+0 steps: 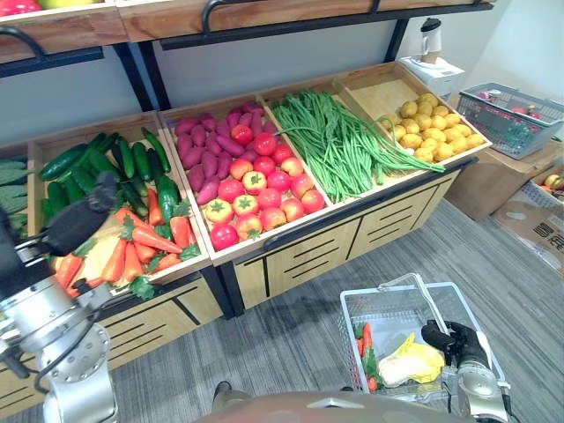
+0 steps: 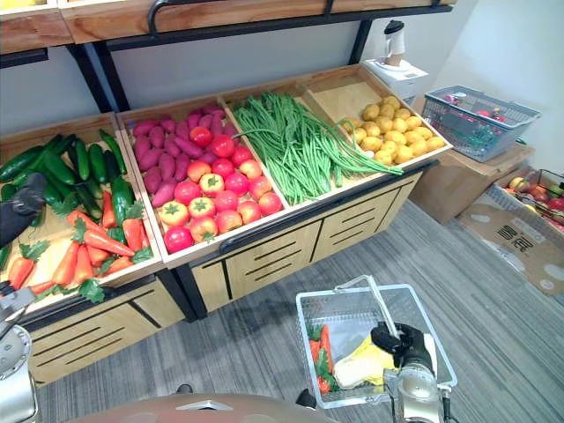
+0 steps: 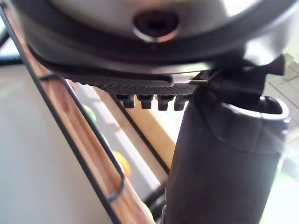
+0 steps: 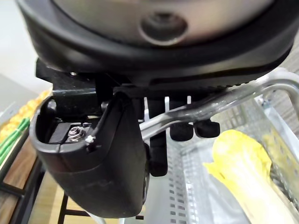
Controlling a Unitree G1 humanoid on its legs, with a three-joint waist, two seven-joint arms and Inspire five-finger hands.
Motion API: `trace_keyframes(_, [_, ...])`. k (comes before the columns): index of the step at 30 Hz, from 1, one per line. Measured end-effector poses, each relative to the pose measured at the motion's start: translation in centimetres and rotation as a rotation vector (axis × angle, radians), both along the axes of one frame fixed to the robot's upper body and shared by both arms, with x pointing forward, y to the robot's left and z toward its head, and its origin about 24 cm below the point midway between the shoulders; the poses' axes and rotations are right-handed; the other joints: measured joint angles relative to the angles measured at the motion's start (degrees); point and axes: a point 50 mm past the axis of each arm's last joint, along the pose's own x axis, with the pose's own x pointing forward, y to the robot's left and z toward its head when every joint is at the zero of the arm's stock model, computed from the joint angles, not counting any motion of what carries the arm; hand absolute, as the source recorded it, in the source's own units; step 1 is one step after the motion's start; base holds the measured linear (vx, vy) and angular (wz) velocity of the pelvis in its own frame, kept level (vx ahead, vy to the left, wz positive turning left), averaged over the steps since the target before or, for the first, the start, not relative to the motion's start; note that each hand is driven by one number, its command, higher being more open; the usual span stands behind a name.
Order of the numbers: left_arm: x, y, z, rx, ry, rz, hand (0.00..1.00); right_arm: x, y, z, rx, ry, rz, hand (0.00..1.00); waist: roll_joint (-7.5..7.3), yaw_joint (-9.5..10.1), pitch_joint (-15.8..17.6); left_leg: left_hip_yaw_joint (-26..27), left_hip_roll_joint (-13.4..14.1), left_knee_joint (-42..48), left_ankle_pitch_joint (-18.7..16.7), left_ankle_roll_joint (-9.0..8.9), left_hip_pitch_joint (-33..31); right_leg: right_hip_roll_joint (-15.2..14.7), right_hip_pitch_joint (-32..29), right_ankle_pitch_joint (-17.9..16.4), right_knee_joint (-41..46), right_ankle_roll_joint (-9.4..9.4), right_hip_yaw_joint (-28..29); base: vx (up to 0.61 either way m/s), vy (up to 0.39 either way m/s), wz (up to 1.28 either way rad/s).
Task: Pick vegetable in the basket
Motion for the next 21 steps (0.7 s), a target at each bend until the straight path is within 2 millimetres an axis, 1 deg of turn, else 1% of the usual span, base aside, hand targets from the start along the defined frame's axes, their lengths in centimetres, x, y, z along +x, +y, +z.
trace_keyframes(1, [-0.7, 0.7, -0.2, -0.013, -0.002, 0.079, 1.00, -0.1, -0.1, 0.0, 0.000, 0.000, -0.008, 0.00, 0.02, 0.33, -0.02, -0.06, 0.00, -0.15, 0.05, 0.01, 0.02, 0.00, 0.03, 0.00, 0.01, 0.00, -0.09, 0.02, 0.012, 0.05])
trace_keyframes(4, [-1.9, 2.3, -1.2, -0.048, 0.006, 0.219, 1.00, -0.3, -0.3, 0.0, 0.000, 0.000, -0.027, 0.00, 0.01, 0.89, -0.05, -0.05, -0.01, -0.33, 0.08, 0.03, 0.05, -0.01, 0.04, -0.01, 0.01, 0.01, -0.14, 0.00, 0.000, 0.00])
trace_keyframes(5, [-2.4, 3.2, -1.9, -0.060, 0.039, 0.287, 1.00, -0.3, -0.4, 0.0, -0.001, -0.002, -0.036, 0.00, 0.08, 1.03, -0.09, -0.06, -0.02, -0.47, 0.13, 0.05, 0.06, -0.02, 0.03, -0.04, 0.01, 0.02, -0.18, 0.00, 0.000, 0.00])
trace_keyframes(7, [-3.5, 4.9, -3.6, -0.100, 0.112, 0.408, 1.00, -0.4, -0.6, 0.1, -0.003, -0.006, -0.045, 0.00, 0.16, 1.04, -0.14, -0.10, -0.02, -0.57, 0.15, 0.08, 0.05, -0.02, 0.01, -0.14, 0.00, 0.04, -0.29, 0.00, 0.000, 0.00])
trace_keyframes(8, [-3.9, 5.4, -4.2, -0.122, 0.134, 0.442, 1.00, -0.4, -0.6, 0.1, -0.004, -0.006, -0.048, 0.00, 0.19, 1.04, -0.16, -0.10, -0.02, -0.58, 0.15, 0.08, 0.05, -0.02, 0.01, -0.15, 0.00, 0.06, -0.30, 0.00, 0.000, 0.00])
trace_keyframes(10, [-5.6, 7.1, -7.1, -0.231, 0.238, 0.585, 1.00, -0.4, -0.7, 0.1, -0.006, -0.006, -0.052, 0.00, 0.09, 1.14, -0.16, -0.10, -0.04, -0.67, 0.12, 0.10, 0.02, -0.01, -0.07, -0.23, -0.01, 0.12, -0.33, 0.00, 0.000, 0.00])
trace_keyframes(11, [-6.2, 7.6, -8.3, -0.270, 0.279, 0.625, 1.00, -0.5, -0.7, 0.1, -0.008, -0.005, -0.054, 0.00, 0.02, 1.12, -0.14, -0.10, -0.04, -0.71, 0.11, 0.11, 0.03, 0.00, -0.12, -0.23, -0.01, 0.13, -0.32, 0.00, 0.000, 0.00])
trace_keyframes(12, [-6.6, 7.9, -9.1, -0.301, 0.309, 0.650, 1.00, -0.5, -0.7, 0.1, -0.008, -0.004, -0.055, 0.00, -0.04, 1.12, -0.17, -0.09, -0.04, -0.73, 0.11, 0.12, 0.02, 0.00, -0.17, -0.23, -0.01, 0.13, -0.31, 0.00, 0.000, 0.00])
trace_keyframes(13, [-7.3, 8.2, -10.7, -0.360, 0.368, 0.692, 1.00, -0.6, -0.6, 0.0, -0.007, 0.001, -0.058, 0.00, -0.26, 1.26, -0.16, -0.06, -0.04, -0.76, 0.08, 0.14, 0.03, 0.01, -0.22, -0.23, -0.01, 0.13, -0.28, 0.00, 0.000, 0.00])
trace_keyframes(14, [-7.7, 8.3, -11.5, -0.388, 0.397, 0.711, 1.00, -0.6, -0.6, -0.1, -0.006, 0.003, -0.058, 0.00, -0.42, 1.32, -0.11, -0.05, -0.04, -0.76, 0.07, 0.14, 0.05, 0.01, -0.24, -0.23, -0.01, 0.14, -0.26, 0.02, 0.012, -0.06])
trace_keyframes(15, [-8.7, 8.5, -13.3, -0.452, 0.460, 0.755, 1.00, -0.5, -0.5, -0.2, 0.000, 0.007, -0.057, 0.00, -0.79, 1.38, -0.09, 0.24, -0.04, -0.75, -0.01, 0.16, 0.11, 0.03, -0.44, -0.20, -0.01, 0.16, 0.10, 0.01, 0.011, -0.10])
trace_keyframes(16, [-9.2, 8.5, -14.0, -0.477, 0.490, 0.775, 1.00, -0.4, -0.5, -0.2, 0.001, 0.006, -0.057, 0.00, -0.93, 1.41, -0.09, 0.49, -0.04, -0.75, -0.06, 0.17, 0.18, 0.04, -0.58, -0.17, -0.02, 0.19, 0.41, 0.01, 0.012, -0.17])
trace_keyframes(18, [-11.1, 8.2, -16.9, -0.575, 0.613, 0.819, 1.00, -0.3, -0.5, -0.2, 0.001, 0.004, -0.057, 0.00, -1.18, 1.25, -0.10, 1.18, -0.09, -0.72, -0.35, 0.37, 0.69, 0.04, -0.70, -0.12, -0.02, 0.26, 1.21, 0.02, 0.018, -0.19])
trace_keyframes(19, [-11.6, 8.1, -17.6, -0.607, 0.639, 0.827, 1.00, -0.3, -0.5, -0.2, 0.001, 0.004, -0.057, 0.00, -1.21, 1.25, -0.09, 1.48, -0.09, -0.73, -0.45, 0.42, 0.96, 0.06, -0.66, -0.12, -0.02, 0.26, 1.51, 0.02, 0.021, -0.22])
trace_keyframes(20, [-12.9, 7.7, -19.5, -0.701, 0.695, 0.852, 1.00, -0.3, -0.5, -0.2, 0.001, 0.003, -0.057, 0.00, -1.18, 1.18, -0.12, 2.20, -0.10, -0.70, -0.71, 0.54, 1.49, 0.05, -0.61, -0.11, -0.02, 0.28, 2.12, 0.02, 0.018, -0.20])
trace_keyframes(21, [-13.5, 7.5, -20.3, -0.747, 0.710, 0.864, 1.00, -0.3, -0.5, -0.2, 0.002, 0.004, -0.057, 0.00, -1.19, 1.17, -0.11, 2.53, -0.10, -0.74, -0.78, 0.59, 1.79, 0.05, -0.56, -0.10, -0.02, 0.29, 2.38, 0.03, 0.021, -0.21])
